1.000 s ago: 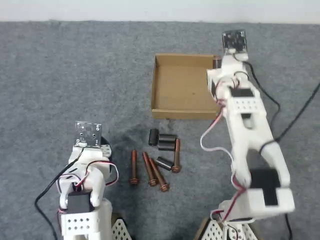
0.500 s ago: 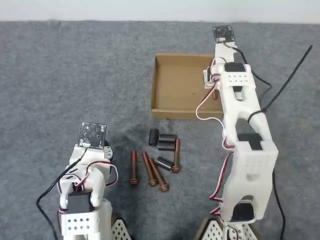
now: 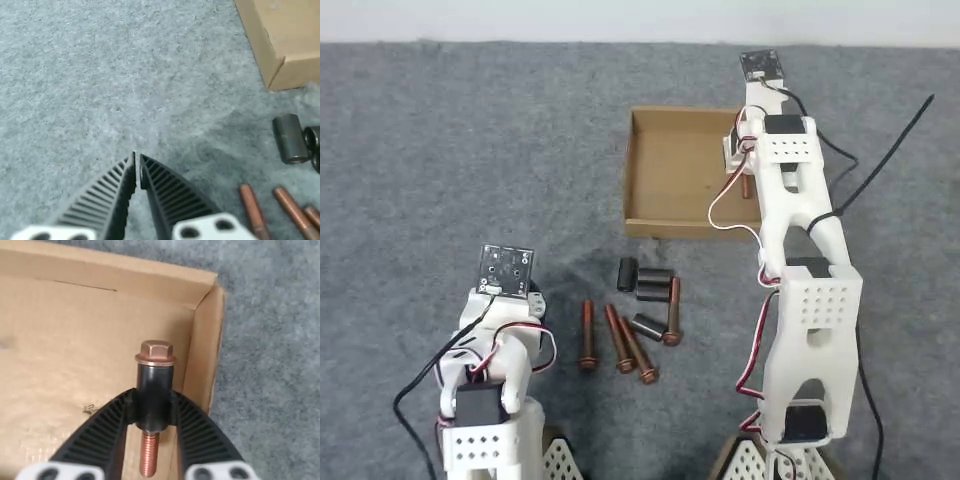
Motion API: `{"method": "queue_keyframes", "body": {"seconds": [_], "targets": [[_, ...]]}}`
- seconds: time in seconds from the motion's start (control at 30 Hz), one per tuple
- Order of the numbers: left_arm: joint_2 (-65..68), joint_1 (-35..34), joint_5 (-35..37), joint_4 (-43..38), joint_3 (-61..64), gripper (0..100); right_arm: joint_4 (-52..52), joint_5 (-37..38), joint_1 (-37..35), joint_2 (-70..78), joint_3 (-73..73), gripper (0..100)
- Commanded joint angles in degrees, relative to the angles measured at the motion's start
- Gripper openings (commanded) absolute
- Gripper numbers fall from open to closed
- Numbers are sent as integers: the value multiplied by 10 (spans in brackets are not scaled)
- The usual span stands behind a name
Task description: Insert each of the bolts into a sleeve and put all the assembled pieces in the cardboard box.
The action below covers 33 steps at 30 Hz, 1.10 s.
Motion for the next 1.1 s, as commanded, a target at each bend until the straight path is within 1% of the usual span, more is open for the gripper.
{"method": "queue_keyframes", "body": {"seconds": [0.0, 0.17, 0.3, 0.4, 0.7, 0.87, 0.93, 1.07], "targets": [[-12, 2, -7, -13, -7, 12, 3, 14, -4, -23, -43, 85], [-12, 2, -7, -13, -7, 12, 10, 11, -4, -51, -44, 15], [-12, 2, -7, -13, -7, 13, 54, 11, -8, -95, -44, 13], [-12, 2, -7, -13, -7, 13, 112, 11, -19, -131, -44, 10], [-12, 2, -9, -13, -7, 13, 291, 13, -97, -230, -44, 10], [-12, 2, -9, -13, -6, 13, 396, 14, -167, -277, -41, 10], [-12, 2, -9, -13, -6, 13, 407, 14, -187, -291, -33, 10], [-12, 2, -9, -13, -6, 13, 406, 19, -217, -325, 37, 10]]}}
